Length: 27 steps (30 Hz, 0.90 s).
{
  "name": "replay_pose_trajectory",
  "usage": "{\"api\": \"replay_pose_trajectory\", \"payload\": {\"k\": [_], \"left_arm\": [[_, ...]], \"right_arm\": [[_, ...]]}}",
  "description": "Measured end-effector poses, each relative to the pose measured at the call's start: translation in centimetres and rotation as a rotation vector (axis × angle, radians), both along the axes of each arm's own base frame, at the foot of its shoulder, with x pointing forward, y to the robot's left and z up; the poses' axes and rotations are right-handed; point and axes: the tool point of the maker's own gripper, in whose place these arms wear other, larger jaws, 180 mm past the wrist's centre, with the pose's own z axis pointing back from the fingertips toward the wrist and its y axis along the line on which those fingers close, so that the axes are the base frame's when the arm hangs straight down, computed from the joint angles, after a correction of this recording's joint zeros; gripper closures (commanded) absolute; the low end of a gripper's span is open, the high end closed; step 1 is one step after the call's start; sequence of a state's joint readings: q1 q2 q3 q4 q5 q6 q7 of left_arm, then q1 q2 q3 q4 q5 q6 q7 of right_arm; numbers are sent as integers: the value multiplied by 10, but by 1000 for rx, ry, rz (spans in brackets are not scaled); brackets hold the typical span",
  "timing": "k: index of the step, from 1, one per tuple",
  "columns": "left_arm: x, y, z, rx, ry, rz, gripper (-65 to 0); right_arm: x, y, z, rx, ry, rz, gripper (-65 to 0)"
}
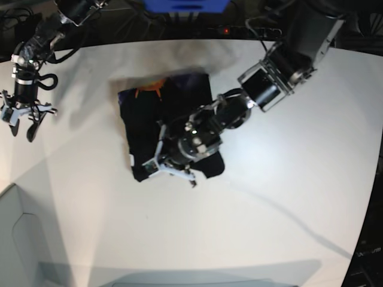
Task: Fold the T-shirt properly
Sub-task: 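Sweep the left gripper across the bundle to flatten it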
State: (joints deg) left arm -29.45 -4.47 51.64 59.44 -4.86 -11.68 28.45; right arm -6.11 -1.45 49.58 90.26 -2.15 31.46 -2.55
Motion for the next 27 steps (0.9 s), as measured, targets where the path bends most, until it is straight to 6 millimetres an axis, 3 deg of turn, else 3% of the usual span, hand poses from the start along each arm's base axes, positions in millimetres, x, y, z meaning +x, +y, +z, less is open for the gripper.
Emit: {"api": "replay_pose_trajectory", "payload": {"k": [5,7,10,15,18,21,24,27], "left_arm": [[10,-37,4,23,10,-29,-3],[10,-45,5,47,-1,-59,-34],[6,-53,5,83,-19,-103,-152],[8,-61,13,84,-50,-132,-437],[17,-60,22,92,-66,-132,-498],[29,-60,44,60,-100,-126,-499],[46,-60,83,-42,-148,-75,-499],[65,-51,136,-170,-215,-6,-499]], "right_arm": [[-11,-10,-1,-3,8,-35,-319],[-16,-10,-5,-4,24,-35,-319],[-18,-10,-7,-2,32,-36,-319],[-19,-10,-9,-2,39,-34,-319],[-18,-8,-8,-1,37,-30,-319],[-18,-8,-8,-1,36,-28,-319],[-18,-5,-10,8,36,-31,-319],[-17,3,-15,32,35,-27,-318]]}}
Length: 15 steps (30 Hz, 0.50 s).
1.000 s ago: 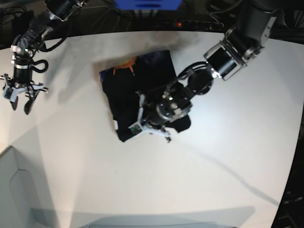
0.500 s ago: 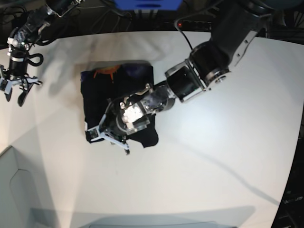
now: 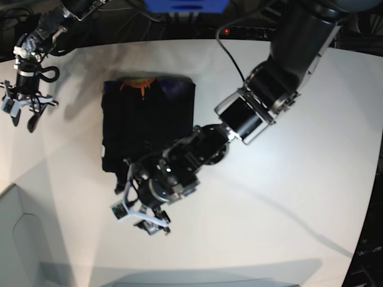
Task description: Fold the T-shirt properly
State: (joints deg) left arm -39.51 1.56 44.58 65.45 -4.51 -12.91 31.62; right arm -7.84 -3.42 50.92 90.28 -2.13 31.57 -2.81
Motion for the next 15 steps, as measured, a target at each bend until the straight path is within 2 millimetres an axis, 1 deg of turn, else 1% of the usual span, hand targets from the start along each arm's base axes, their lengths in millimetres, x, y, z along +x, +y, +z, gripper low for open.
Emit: {"api": "replay_pose_trajectory", "payload": {"k": [1,2,3,5,7,9,10,11,13,15], "left_arm": [[5,11,18,-43,-21,28,-499],[9,30,33,-71,-35,78,-499],[12,53,42,-98,-47,130,-499],[14,114,51,-144,-50,277,-500],[3,172,46,-166,-42,409,-500],[-17,228,32,-170,-4,551,-499],[-29,252,25,-187,9,612,-499],[-44,278,17,-194,31,683,-499],[-74,326,7,-212,40,820,-499],[-110,372,-11,-170,71,960,-498]], "right_arm": [[0,1,-1,2,0,0,-315],[1,2,-1,5,0,2,-314],[1,2,0,3,-5,2,-313],[1,7,-3,17,-5,2,-312],[-1,17,-9,44,-3,1,-302],[-5,29,-19,82,8,2,-270],[-9,34,-24,95,22,-2,-248],[-12,36,-29,105,33,-6,-225],[-15,39,-31,111,37,-3,-188],[-14,47,-35,113,52,28,-159]]}}
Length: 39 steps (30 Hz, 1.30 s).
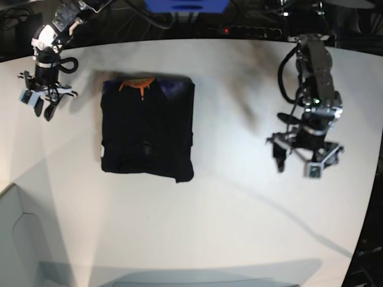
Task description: Fold the T-shirt properly
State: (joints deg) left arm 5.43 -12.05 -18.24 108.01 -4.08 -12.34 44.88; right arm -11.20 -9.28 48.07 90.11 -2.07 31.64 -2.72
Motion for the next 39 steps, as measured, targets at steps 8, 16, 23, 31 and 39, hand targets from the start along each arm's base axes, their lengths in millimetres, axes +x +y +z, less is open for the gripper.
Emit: {"api": "replay_pose_trajectory", "payload": {"k": [8,16,23,31,39], "left_arm": [[-111,67,-46,-185,132,268,-237],[-212,103,-65,-311,197,527,-11],[-303,93,-85,-353,348,669,0],[-372,91,-86,-305,513,717,0],[-389,81,-112,-356,593,723,0]], "right_arm": [[-1,52,-19,40,55,155,-40],[-16,72,-32,61,106,211,-6],[-38,69,-40,59,154,202,-6],[-98,70,-32,4,265,238,-6],[-172,38,-29,57,346,119,-6]]}}
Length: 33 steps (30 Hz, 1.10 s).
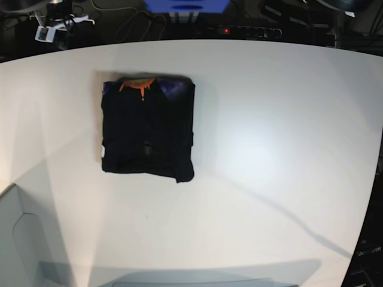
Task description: Fold the T-shirt properly
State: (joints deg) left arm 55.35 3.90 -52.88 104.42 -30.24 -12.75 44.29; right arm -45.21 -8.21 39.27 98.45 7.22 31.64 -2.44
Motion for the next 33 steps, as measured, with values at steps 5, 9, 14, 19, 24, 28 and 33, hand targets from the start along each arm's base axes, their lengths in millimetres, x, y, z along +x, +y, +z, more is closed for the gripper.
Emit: {"api": "replay_pose_trajectory", "payload": {"k": [5,9,14,19,24,28,33], "left_arm": [[2,-5,-33,-36,98,-167,0],[-29,-14,-67,-76,184,-198,0],[-47,-21,-93,-86,215,-288,0],[-52,-38,-127,-130,206,-285,0],[-54,-37,-170,-152,238,-268,0],[-31,-39,-193,-139,169,-247,0],[-30,-60,-216,-183,241,-310,0]], "right_arm": [[-42,-14,2,8,56,-64,-6],[-95,-12,-16,62,179,-122,-6],[-140,-3,-46,135,275,-201,-6],[-191,22,-85,243,414,-270,-6],[-185,58,-127,346,475,-183,-6],[-171,81,-149,383,431,-160,-6],[-171,122,-188,400,482,-71,-6]]}}
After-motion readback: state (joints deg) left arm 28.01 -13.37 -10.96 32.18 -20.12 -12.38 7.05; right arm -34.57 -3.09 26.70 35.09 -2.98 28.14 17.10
